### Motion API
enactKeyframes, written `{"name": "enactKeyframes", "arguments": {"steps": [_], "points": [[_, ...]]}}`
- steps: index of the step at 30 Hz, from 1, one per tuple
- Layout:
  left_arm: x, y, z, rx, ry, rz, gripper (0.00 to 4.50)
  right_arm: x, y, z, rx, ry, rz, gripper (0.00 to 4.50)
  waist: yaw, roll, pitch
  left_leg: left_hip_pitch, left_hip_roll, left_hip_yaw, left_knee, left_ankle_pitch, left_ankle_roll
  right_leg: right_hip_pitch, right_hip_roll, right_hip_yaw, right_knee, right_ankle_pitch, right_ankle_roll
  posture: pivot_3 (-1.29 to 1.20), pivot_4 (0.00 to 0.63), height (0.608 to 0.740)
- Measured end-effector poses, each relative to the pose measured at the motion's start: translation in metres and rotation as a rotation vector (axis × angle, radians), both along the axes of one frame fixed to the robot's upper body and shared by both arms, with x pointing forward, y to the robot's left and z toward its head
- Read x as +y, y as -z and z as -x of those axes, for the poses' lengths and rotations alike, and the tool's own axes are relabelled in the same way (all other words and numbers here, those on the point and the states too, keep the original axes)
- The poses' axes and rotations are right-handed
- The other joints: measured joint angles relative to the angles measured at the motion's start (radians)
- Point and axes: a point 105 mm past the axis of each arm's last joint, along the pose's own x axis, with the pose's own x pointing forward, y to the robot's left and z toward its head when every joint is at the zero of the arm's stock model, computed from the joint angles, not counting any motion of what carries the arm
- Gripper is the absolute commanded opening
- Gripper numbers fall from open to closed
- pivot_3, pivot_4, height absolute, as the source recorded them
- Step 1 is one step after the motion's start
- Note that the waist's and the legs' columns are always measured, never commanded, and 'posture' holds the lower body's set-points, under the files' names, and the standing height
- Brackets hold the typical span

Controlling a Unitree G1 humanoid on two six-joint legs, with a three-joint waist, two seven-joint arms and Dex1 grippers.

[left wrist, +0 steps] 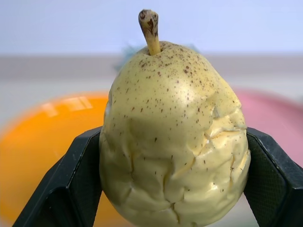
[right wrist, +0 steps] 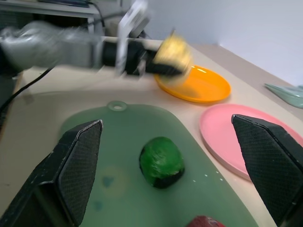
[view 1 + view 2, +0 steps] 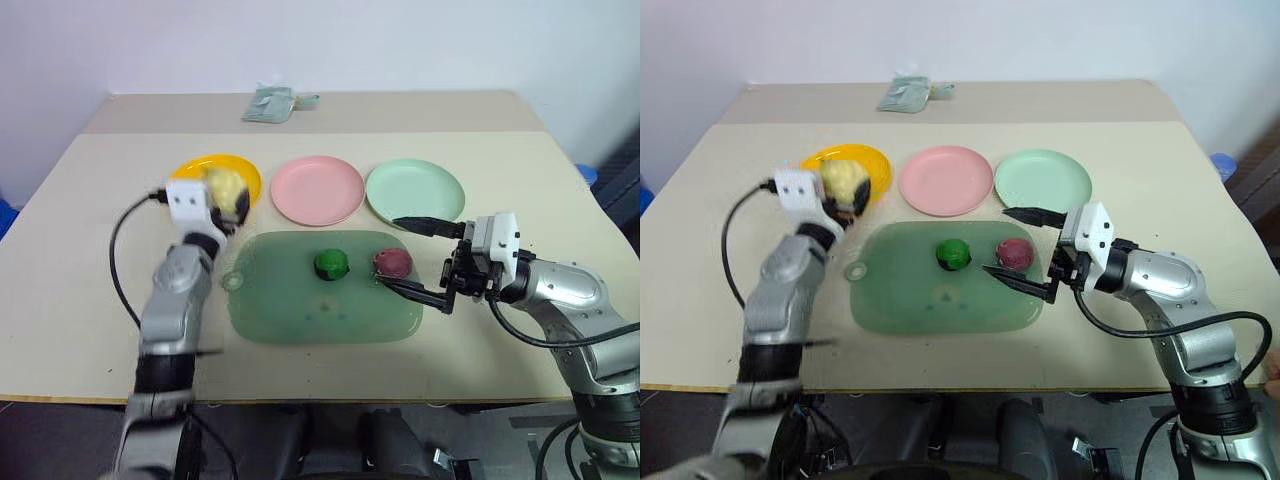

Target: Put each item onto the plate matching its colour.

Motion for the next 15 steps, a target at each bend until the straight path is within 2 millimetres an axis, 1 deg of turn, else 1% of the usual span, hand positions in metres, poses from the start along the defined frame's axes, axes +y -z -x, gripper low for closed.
{"name": "enactKeyframes", "arguments": {"steps": [1,2,4,6,8,10,12,15], "points": [[0.003,-0.003,-0.006,0.000,-0.016,0.010,3.32,0.000,0.001,-0.001,0.002,0.005,-0.004,4.50,-0.001,0.000,0.000,0.000,0.000,0.000,0.000,0.000,0.000,0.000,0.000,0.000,0.000,0.000,0.000,0.00,0.150,0.740],[0.005,-0.005,-0.017,0.007,-0.039,0.028,3.32,-0.002,0.003,-0.004,0.006,0.016,-0.004,4.50,-0.002,0.000,0.000,0.000,0.000,0.000,0.000,0.000,0.000,0.000,0.000,0.000,0.000,0.000,0.000,0.00,0.150,0.740],[0.007,-0.003,-0.033,0.037,-0.077,0.056,3.32,-0.002,0.007,-0.008,0.012,0.025,-0.003,4.50,-0.003,-0.001,0.000,-0.005,0.000,0.000,0.000,0.001,0.000,-0.002,0.000,0.000,0.001,0.000,0.001,0.00,0.150,0.740],[0.010,0.005,-0.043,0.082,-0.119,0.073,3.32,-0.003,0.009,-0.010,0.012,0.028,0.000,4.50,-0.005,-0.001,0.000,-0.008,-0.001,0.001,0.001,0.001,0.000,-0.005,0.000,0.000,0.003,0.000,0.001,0.00,0.150,0.740],[0.012,0.016,-0.049,0.129,-0.151,0.088,3.32,-0.005,0.011,-0.013,0.010,0.040,0.001,4.50,-0.005,-0.001,0.001,-0.011,-0.001,0.001,0.003,0.001,-0.001,-0.009,0.000,0.000,0.005,0.000,0.001,0.00,0.150,0.740],[0.014,0.028,-0.050,0.163,-0.177,0.084,4.35,-0.005,0.012,-0.014,-0.004,0.050,0.009,4.50,-0.006,-0.002,0.001,-0.013,-0.001,0.001,0.007,0.001,-0.001,-0.011,0.000,0.000,0.009,0.000,0.001,0.00,0.150,0.740],[0.015,0.037,-0.051,0.182,-0.191,0.077,4.43,-0.006,0.014,-0.016,-0.007,0.062,0.012,4.50,-0.005,-0.003,0.002,-0.016,-0.001,0.001,0.012,0.001,-0.001,-0.012,0.000,0.000,0.013,0.000,0.001,0.00,0.150,0.740],[0.015,0.036,-0.051,0.168,-0.185,0.081,4.43,-0.006,0.014,-0.017,-0.015,0.065,0.008,4.50,-0.004,-0.003,0.002,-0.015,-0.001,0.001,0.015,0.001,-0.001,-0.011,0.000,0.000,0.014,0.001,0.001,0.00,0.150,0.740]]}}
